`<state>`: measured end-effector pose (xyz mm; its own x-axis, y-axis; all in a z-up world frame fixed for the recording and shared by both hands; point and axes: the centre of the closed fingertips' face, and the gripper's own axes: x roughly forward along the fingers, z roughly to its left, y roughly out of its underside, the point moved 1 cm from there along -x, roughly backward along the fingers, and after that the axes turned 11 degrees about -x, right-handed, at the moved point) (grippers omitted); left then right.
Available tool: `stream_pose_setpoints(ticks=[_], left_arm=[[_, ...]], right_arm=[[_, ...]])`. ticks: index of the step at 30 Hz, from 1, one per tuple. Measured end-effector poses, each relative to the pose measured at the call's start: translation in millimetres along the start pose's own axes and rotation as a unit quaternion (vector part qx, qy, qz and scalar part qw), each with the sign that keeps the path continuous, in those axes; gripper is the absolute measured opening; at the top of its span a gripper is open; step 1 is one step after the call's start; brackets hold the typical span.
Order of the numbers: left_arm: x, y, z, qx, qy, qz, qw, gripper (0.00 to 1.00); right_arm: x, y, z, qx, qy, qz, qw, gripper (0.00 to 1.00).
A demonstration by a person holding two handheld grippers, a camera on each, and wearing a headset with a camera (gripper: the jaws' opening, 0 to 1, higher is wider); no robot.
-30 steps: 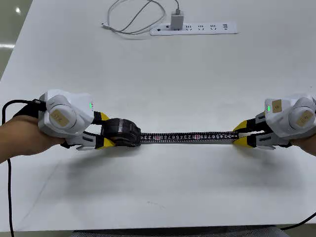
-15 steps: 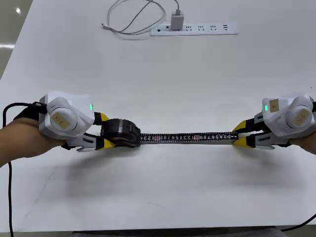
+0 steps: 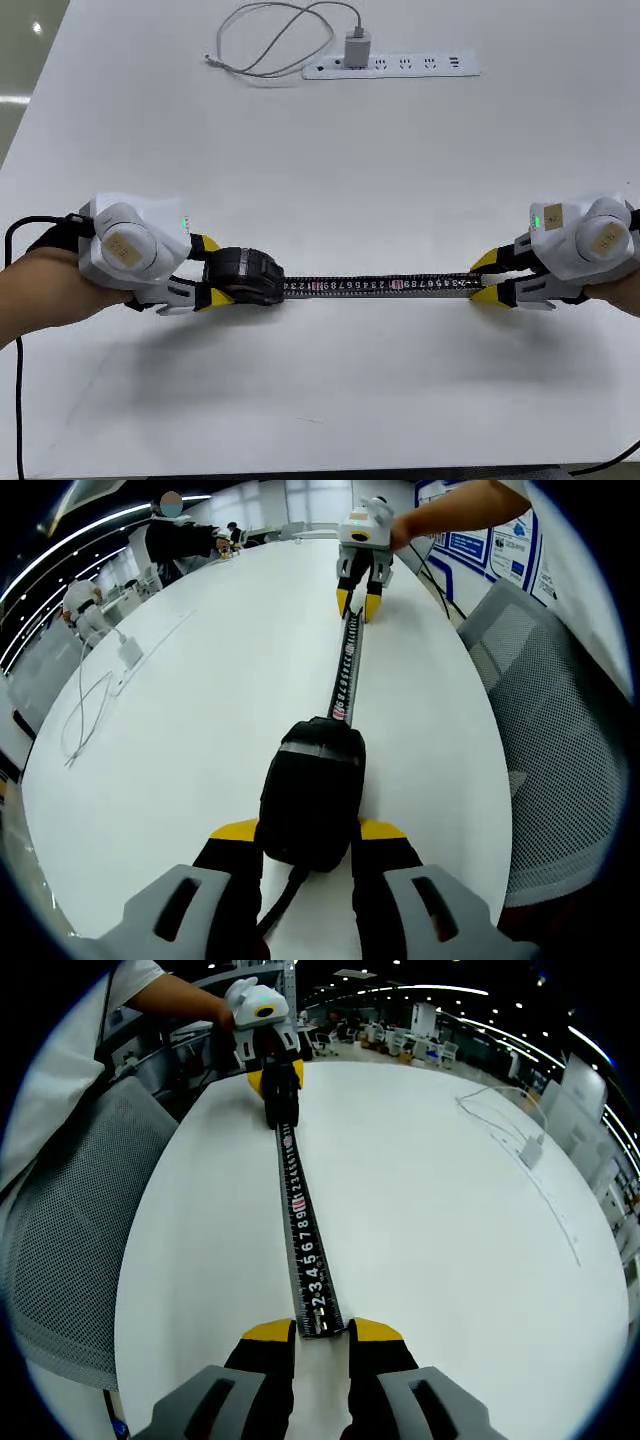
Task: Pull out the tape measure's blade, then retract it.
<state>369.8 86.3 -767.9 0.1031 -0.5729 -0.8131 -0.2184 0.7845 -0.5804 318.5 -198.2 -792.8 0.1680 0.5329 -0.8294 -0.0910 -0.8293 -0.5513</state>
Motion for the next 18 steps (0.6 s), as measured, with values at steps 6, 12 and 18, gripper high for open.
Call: stream_pose_setpoints(ticks=[6,12,18], left_arm=[[0.9,0.5,-1.9,0.0,0.001,0.003,1.0,0.33],[0.4,0.0,-2.5,-0.004,-0.001,0.002,1.0,0.34],[-1.6,-3.4,-3.9,-0.028,0.003,-0.006,0.9996,0.37]], right_arm=[[-0.6,0.4,0.0,0.008,0.001,-0.002,1.0,0.2],[-2.0,0.0,-0.5,0.016,0.004,-0.004,0.9999,0.23],[-6.4,-6.1,-1.3,0.042,0.012,-0.022,0.9988,0.26]])
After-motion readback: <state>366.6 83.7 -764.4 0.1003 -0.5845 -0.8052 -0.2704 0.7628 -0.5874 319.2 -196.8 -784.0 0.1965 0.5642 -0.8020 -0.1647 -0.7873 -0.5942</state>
